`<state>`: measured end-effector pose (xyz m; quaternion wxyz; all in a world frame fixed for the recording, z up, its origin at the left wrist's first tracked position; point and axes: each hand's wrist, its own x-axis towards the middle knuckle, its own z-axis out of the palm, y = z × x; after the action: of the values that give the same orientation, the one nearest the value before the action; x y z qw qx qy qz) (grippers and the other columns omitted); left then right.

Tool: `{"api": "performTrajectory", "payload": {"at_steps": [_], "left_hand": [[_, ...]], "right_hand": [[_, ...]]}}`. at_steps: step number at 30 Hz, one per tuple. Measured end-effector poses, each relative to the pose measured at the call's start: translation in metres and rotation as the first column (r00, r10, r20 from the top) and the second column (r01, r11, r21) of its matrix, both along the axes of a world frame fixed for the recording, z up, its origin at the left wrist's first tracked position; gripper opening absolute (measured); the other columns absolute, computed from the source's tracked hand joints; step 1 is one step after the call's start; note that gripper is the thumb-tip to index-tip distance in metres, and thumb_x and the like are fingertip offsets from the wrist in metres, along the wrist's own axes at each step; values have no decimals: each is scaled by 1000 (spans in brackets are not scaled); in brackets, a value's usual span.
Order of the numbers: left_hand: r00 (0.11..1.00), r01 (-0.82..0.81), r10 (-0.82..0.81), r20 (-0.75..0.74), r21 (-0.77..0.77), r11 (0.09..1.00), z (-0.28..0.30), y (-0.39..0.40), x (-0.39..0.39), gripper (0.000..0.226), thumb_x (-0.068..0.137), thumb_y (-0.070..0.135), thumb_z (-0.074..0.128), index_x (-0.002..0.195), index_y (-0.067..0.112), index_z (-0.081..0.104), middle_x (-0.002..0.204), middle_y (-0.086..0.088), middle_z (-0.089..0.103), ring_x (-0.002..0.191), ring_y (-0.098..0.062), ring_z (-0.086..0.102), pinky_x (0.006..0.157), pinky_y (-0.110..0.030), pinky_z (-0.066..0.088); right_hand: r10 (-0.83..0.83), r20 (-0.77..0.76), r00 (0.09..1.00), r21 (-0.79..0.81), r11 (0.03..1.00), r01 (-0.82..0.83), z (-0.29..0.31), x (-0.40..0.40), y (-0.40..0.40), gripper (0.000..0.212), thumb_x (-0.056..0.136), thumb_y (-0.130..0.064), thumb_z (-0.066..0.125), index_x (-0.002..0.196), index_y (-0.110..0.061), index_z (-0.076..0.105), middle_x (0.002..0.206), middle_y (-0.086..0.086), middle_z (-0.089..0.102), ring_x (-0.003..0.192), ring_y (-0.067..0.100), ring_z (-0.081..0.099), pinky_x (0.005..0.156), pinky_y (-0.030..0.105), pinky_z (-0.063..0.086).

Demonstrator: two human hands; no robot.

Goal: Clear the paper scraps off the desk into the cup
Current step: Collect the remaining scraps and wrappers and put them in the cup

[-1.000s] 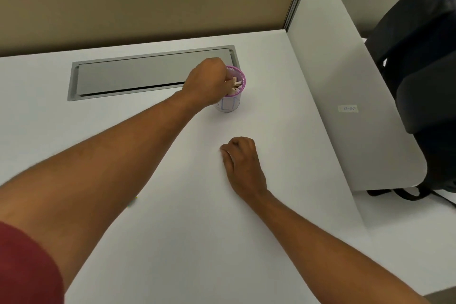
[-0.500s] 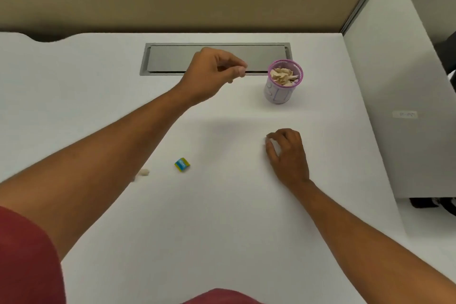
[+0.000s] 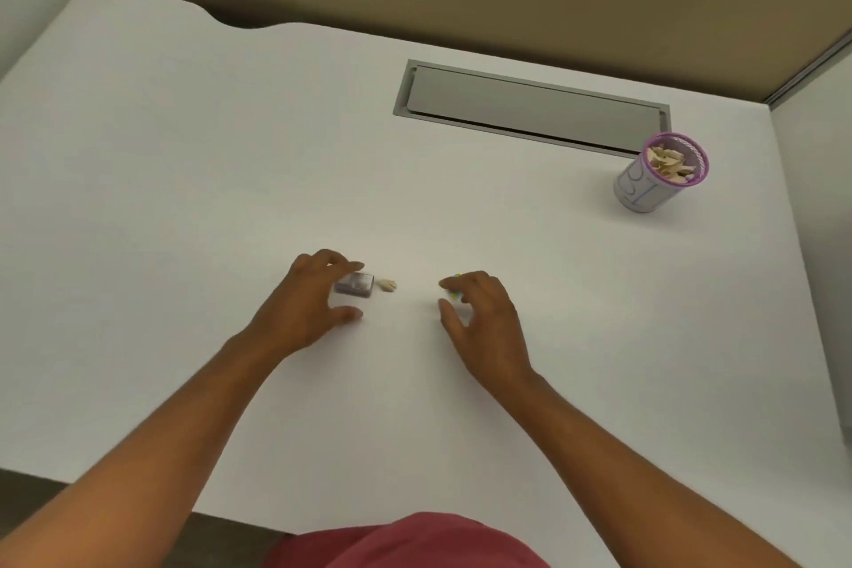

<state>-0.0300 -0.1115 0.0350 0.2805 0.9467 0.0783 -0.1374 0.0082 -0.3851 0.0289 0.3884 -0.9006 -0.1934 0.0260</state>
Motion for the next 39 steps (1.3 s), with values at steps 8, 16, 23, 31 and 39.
{"api": "performTrajectory", "payload": {"at_steps": [8, 16, 23, 31, 39], "left_hand": [[980, -116, 139, 144, -157, 981, -12, 2, -3, 36, 88, 28, 80, 124, 21, 74, 108, 4, 70, 95, -17, 66, 83, -26, 49], [923, -280, 360, 132, -410, 868, 6, -18, 18, 26, 84, 33, 83, 106, 31, 70, 94, 12, 76, 81, -3, 72, 71, -20, 54], [945, -158, 277, 174, -500, 852, 25, -92, 70, 17, 85, 40, 80, 85, 29, 67, 94, 22, 72, 81, -2, 68, 65, -25, 48], [917, 143, 45, 397, -432, 891, 74, -228, 177, 16, 91, 38, 76, 99, 25, 73, 97, 12, 77, 88, -12, 64, 72, -16, 43], [858, 267, -206, 471, -66, 961, 75, -335, 275, 34, 96, 37, 72, 126, 22, 71, 123, -1, 74, 121, -21, 52, 86, -27, 39]], "right_hand": [[131, -176, 976, -160, 974, -159, 0, 12, 80, 28, 99, -23, 63, 124, -13, 68, 119, 5, 63, 112, 24, 58, 96, 38, 48], [52, -153, 987, -235, 968, -87, -10, 18, 75, 17, 98, -21, 59, 101, -16, 75, 96, 2, 68, 95, 21, 62, 83, 36, 50], [-442, -243, 863, 249, 832, 496, 33, 53, -21, 11, 88, -29, 76, 98, -28, 74, 84, -17, 74, 83, 4, 69, 69, 13, 52], [-689, -212, 693, 310, 625, 717, 63, 112, -148, 15, 88, -33, 79, 96, -24, 70, 90, -9, 74, 84, 13, 72, 76, 41, 65], [-686, -259, 680, 364, 583, 727, 48, 118, -196, 13, 86, -30, 81, 91, -24, 70, 84, -9, 73, 81, 13, 71, 78, 37, 63]]}}
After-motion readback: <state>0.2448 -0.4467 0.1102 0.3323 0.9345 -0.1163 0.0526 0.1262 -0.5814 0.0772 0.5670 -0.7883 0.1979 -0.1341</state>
